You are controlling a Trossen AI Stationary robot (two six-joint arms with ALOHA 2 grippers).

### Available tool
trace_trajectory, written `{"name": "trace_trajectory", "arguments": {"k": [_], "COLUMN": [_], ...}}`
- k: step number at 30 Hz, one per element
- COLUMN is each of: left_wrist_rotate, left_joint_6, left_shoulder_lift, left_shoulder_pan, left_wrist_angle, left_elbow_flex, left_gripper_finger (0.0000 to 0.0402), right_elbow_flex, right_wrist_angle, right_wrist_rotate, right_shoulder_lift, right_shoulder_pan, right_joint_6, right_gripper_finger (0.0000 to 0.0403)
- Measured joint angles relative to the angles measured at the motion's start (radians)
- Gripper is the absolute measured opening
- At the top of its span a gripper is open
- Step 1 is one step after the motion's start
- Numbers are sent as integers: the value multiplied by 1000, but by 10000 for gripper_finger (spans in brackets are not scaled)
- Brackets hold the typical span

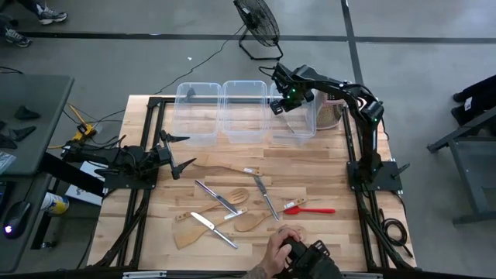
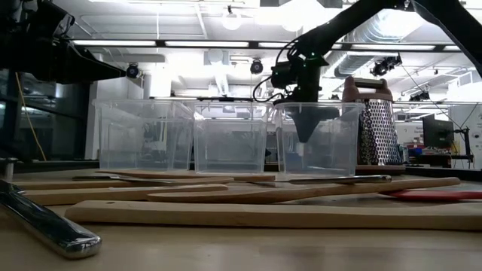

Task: Pick & Place Kitchen Items
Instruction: Put the table knife into the right transparent bin

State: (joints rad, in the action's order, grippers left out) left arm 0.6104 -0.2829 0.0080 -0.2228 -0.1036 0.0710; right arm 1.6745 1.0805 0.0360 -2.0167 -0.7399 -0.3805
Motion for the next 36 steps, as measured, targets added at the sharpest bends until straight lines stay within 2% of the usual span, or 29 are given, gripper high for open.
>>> {"name": "trace_trajectory", "arguments": {"k": [5, 12, 17, 20, 24, 30, 33, 36], "left_wrist_rotate": [0, 0, 0, 0, 0, 0, 0, 0], "left_joint_6": [0, 0, 0, 0, 0, 0, 0, 0], "left_shoulder_lift": [0, 0, 0, 0, 0, 0, 0, 0], "left_shoulder_pan": [0, 0, 0, 0, 0, 0, 0, 0], "left_wrist_angle": [0, 0, 0, 0, 0, 0, 0, 0], "left_elbow_flex": [0, 0, 0, 0, 0, 0, 0, 0], "left_gripper_finger": [388, 388, 388, 388, 388, 388, 388, 388], "right_elbow_flex": [0, 0, -2, -50, -199, -537, -694, -827], "right_wrist_angle": [2, 17, 91, 104, 62, -155, -277, -421], "right_wrist_rotate": [1, 2, 17, 21, 72, 173, 243, 296], "right_shoulder_lift": [28, 205, 356, 446, 583, 801, 864, 884], "right_shoulder_pan": [0, 21, 95, 169, 285, 494, 582, 656], "right_joint_6": [-2, -19, -36, -57, -108, -296, -395, -478], "right_gripper_finger": [67, 74, 74, 77, 107, 193, 225, 239]}}
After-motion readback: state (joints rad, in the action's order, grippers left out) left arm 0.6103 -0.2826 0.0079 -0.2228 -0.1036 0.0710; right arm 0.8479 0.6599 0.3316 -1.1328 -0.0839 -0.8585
